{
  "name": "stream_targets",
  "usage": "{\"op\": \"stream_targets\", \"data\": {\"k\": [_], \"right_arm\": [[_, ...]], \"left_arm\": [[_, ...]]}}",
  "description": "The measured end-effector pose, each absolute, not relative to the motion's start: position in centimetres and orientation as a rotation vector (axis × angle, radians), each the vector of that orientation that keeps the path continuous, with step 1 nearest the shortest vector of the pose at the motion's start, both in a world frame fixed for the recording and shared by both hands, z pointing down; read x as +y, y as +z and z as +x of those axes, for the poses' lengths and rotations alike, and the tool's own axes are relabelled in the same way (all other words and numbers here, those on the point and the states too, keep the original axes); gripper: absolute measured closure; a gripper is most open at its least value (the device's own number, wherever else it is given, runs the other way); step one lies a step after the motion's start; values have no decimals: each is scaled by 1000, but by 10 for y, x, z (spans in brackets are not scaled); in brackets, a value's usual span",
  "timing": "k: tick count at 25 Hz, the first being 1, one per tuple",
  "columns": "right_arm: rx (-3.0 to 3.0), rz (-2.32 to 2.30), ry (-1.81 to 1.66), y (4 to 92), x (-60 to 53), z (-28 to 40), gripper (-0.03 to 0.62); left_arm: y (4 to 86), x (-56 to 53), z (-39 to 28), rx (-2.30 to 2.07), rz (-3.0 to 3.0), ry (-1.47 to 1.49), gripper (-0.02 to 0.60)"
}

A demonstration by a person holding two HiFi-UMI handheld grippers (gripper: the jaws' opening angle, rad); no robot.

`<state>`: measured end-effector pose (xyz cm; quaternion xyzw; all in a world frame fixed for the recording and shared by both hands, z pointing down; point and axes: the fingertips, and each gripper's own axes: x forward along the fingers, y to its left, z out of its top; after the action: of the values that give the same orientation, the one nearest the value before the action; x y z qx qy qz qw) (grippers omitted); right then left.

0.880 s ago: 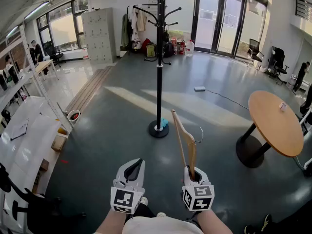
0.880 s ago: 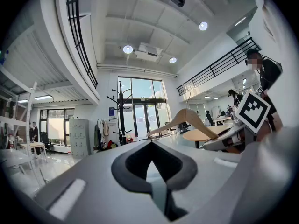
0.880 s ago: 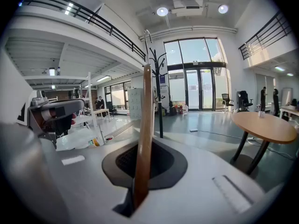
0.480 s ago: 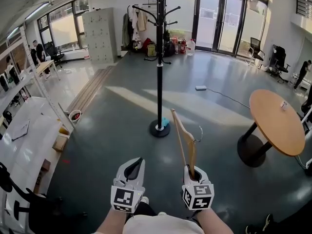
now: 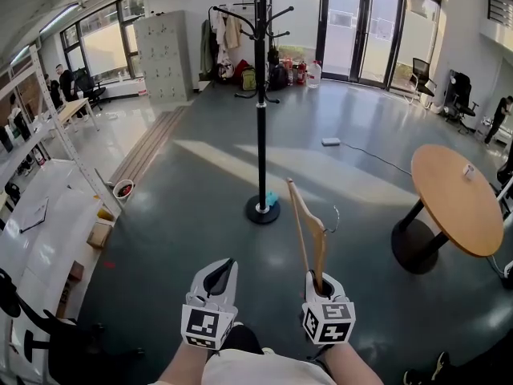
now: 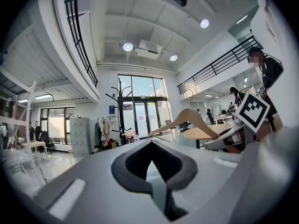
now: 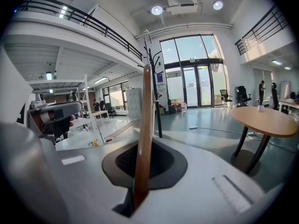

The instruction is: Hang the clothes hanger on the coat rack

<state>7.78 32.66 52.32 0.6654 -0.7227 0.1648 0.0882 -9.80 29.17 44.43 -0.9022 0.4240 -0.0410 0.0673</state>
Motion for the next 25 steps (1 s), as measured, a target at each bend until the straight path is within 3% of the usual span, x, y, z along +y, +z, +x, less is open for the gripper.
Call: {"op": "stream_targets", "data": {"k": [12, 25], "right_arm": [[-2118, 1974, 565, 537, 274, 94, 566], [-2023, 2063, 551, 537, 114, 98, 566]], "left_arm": [[448, 234, -85, 1265, -2700, -181, 581], [452, 50, -99, 1217, -2759, -112, 581]]}}
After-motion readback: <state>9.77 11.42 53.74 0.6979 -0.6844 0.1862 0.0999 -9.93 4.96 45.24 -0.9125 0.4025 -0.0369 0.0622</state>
